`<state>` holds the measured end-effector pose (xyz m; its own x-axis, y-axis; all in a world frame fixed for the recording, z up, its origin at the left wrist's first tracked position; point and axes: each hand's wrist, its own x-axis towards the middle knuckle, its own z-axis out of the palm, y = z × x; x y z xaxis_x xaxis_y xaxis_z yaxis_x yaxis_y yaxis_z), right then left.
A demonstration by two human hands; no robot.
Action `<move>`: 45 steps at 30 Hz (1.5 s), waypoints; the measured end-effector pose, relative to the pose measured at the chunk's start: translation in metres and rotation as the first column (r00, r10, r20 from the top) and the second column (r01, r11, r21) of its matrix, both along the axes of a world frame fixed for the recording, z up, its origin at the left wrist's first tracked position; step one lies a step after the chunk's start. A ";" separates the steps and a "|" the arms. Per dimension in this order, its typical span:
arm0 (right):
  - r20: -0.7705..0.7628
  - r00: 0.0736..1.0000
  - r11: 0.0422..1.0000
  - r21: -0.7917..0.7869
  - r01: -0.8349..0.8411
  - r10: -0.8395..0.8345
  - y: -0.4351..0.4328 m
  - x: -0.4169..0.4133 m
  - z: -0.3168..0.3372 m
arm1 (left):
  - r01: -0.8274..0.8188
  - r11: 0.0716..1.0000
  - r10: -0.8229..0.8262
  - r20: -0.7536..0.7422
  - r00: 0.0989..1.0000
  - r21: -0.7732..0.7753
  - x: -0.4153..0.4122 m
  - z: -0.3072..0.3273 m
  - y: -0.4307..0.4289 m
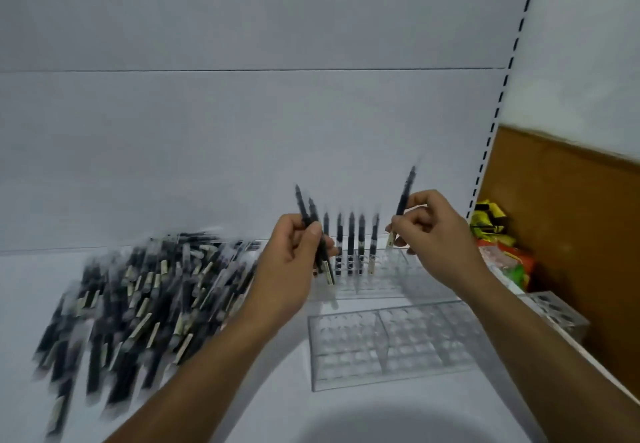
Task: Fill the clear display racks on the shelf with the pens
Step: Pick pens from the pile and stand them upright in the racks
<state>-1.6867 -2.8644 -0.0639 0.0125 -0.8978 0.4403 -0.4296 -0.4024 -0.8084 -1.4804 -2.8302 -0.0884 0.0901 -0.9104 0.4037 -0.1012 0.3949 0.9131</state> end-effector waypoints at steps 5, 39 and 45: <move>-0.052 0.996 0.997 -0.038 0.065 -0.067 -0.014 0.011 -0.013 | -0.005 0.999 0.012 0.171 0.985 -0.039 -0.017 -0.011 -0.011; -0.781 0.605 0.963 0.258 0.082 0.158 -0.046 0.000 0.021 | 0.008 0.999 -0.019 0.280 0.960 0.040 -0.007 -0.020 -0.026; -0.758 0.560 0.910 0.415 0.019 0.334 -0.037 -0.016 0.024 | 0.013 0.999 -0.023 0.266 0.964 0.043 -0.006 -0.021 -0.028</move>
<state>-1.7031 -2.9011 -0.0394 0.3542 -0.9213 -0.1603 -0.9179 -0.3097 -0.2482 -1.4863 -2.8584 -0.1091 -0.0322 -0.9269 0.3740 -0.3361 0.3624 0.8693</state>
